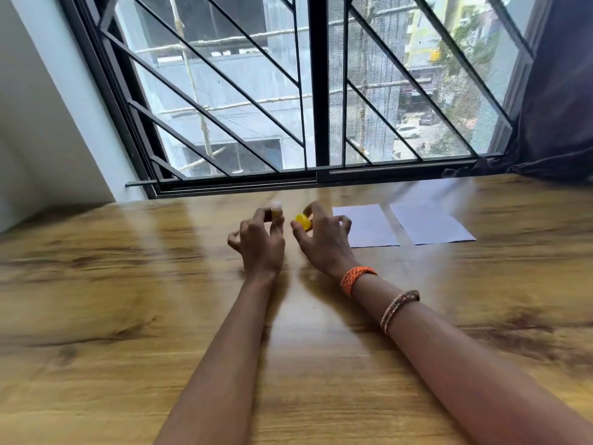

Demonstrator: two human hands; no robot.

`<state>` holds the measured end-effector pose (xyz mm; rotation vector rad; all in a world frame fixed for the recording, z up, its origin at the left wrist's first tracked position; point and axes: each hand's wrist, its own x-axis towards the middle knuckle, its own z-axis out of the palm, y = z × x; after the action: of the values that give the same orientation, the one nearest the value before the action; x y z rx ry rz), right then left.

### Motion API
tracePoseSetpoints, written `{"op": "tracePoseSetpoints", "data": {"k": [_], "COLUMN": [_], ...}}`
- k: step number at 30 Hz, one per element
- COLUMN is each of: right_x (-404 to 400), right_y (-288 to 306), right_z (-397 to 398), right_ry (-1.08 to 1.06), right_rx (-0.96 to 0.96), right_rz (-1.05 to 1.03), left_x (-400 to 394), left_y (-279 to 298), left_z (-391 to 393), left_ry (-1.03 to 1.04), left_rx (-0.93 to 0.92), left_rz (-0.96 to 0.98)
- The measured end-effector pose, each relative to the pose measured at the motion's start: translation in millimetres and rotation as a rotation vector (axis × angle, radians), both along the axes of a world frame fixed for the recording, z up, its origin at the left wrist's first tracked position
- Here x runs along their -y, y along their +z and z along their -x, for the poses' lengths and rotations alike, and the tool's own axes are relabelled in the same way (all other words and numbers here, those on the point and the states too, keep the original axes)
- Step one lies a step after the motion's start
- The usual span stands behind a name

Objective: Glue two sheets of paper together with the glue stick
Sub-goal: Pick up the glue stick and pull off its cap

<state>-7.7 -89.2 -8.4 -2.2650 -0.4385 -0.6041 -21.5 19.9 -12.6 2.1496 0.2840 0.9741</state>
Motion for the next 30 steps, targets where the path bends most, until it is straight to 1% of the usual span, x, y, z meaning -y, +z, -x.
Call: {"op": "tracePoseSetpoints", "data": {"k": [1,3,6,11,15,18,21,24,26,28,30], "right_x": [-7.5,-17.1,-18.6,-18.1,-20.1,-21.3,-18.6,-15.7,-16.3,-18.1,-18.7], "right_y": [-0.2,-3.7,-9.2,-8.3,-8.4,-8.7,-9.1,-10.8,-11.8,-12.2,-10.2], "right_z": [-2.5,-7.4,-11.3,-6.3,-3.1,-1.2,-1.5,-1.2,0.2,3.4,5.9], "right_ry": [0.002,0.007,0.007,0.039,0.059,0.062,0.079,0.099,0.103,0.079,0.041], "right_rx": [-0.056,-0.110,-0.052,-0.014,-0.035,-0.016,-0.090,-0.131,-0.142,-0.094,0.050], "right_rz": [-0.039,-0.021,0.069,0.020,0.047,0.159,0.234,0.255,0.233,0.163,0.089], "left_x": [-0.6,-1.5,-3.6,-7.6,-7.4,-6.2,-6.3,-7.0,-8.2,-8.3,-6.2], "left_y": [-0.3,-1.2,-1.0,-0.5,-0.9,1.4,2.0,1.2,-0.9,-2.8,-0.7], "left_z": [-0.2,-0.1,-1.3,-7.3,-7.4,-7.1,-7.6,-8.3,-8.5,-8.3,-7.5], "left_ry": [-0.001,0.006,0.028,0.076,0.079,0.081,0.083,0.083,0.074,0.064,0.053], "left_rx": [0.004,0.014,0.012,0.035,0.042,0.050,0.060,0.071,0.059,0.051,0.065], "left_rz": [0.015,0.049,0.106,0.186,0.195,0.193,0.201,0.207,0.205,0.197,0.207]}}
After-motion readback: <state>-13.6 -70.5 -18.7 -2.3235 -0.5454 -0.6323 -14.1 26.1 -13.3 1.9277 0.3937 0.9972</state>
